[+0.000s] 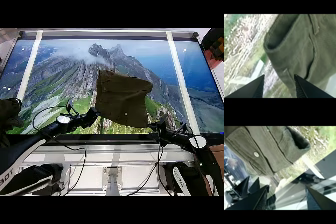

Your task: Fold the clothes and pants, and hang the long-sleeved shirts on hangers.

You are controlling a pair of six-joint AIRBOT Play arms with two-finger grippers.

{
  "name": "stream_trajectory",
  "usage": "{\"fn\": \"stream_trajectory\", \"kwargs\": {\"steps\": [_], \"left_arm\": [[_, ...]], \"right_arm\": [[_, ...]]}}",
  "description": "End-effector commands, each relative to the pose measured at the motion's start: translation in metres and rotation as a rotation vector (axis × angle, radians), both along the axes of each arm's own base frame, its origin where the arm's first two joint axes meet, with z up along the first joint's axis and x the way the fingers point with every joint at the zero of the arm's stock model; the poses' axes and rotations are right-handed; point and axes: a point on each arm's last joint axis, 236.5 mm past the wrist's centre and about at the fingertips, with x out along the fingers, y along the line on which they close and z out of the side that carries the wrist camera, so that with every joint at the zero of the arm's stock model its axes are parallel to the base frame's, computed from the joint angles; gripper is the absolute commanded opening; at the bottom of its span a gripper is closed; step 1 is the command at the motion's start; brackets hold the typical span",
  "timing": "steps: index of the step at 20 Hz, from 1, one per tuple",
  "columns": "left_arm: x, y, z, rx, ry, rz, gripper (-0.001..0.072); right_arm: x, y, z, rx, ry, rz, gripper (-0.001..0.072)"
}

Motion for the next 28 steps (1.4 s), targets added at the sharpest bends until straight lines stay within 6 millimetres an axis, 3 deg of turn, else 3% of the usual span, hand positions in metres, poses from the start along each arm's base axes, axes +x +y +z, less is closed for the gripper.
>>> {"fn": "stream_trajectory", "kwargs": {"steps": [1, 9, 10, 12, 13, 17, 21, 24, 28], "left_arm": [[0.013, 0.005, -0.006, 0.022, -0.006, 0.039, 0.0419], [0.033, -0.004, -0.010, 0.024, -0.006, 0.041, 0.0412], [0.036, -0.006, -0.009, 0.023, -0.008, 0.041, 0.0357], [0.039, -0.007, -0.007, 0.021, -0.012, 0.040, 0.0079], [0.039, -0.008, -0.006, 0.019, -0.014, 0.040, 0.0034], [0.033, -0.028, 0.003, -0.003, -0.024, -0.012, 0.0034], [0.013, -0.064, 0.017, -0.020, -0.057, -0.107, 0.0034], [0.001, -0.079, 0.023, -0.029, -0.068, -0.151, 0.0034], [-0.001, -0.080, 0.023, -0.028, -0.069, -0.155, 0.0033]], "right_arm": [[-0.009, 0.006, -0.001, 0.014, 0.028, 0.032, 0.0507], [-0.005, 0.001, -0.004, 0.013, 0.033, -0.009, 0.0507], [-0.004, -0.001, -0.007, 0.013, 0.039, -0.031, 0.0506], [-0.004, -0.005, -0.015, 0.014, 0.054, -0.069, 0.0506], [-0.006, -0.005, -0.019, 0.020, 0.069, -0.087, 0.0506], [-0.006, -0.005, -0.036, 0.011, 0.092, -0.135, 0.0506], [0.021, -0.011, -0.051, -0.002, 0.080, -0.260, 0.0506], [0.025, -0.018, -0.069, -0.037, 0.122, -0.298, 0.0506], [0.056, -0.026, -0.050, -0.093, 0.015, -0.279, 0.0485]]}}
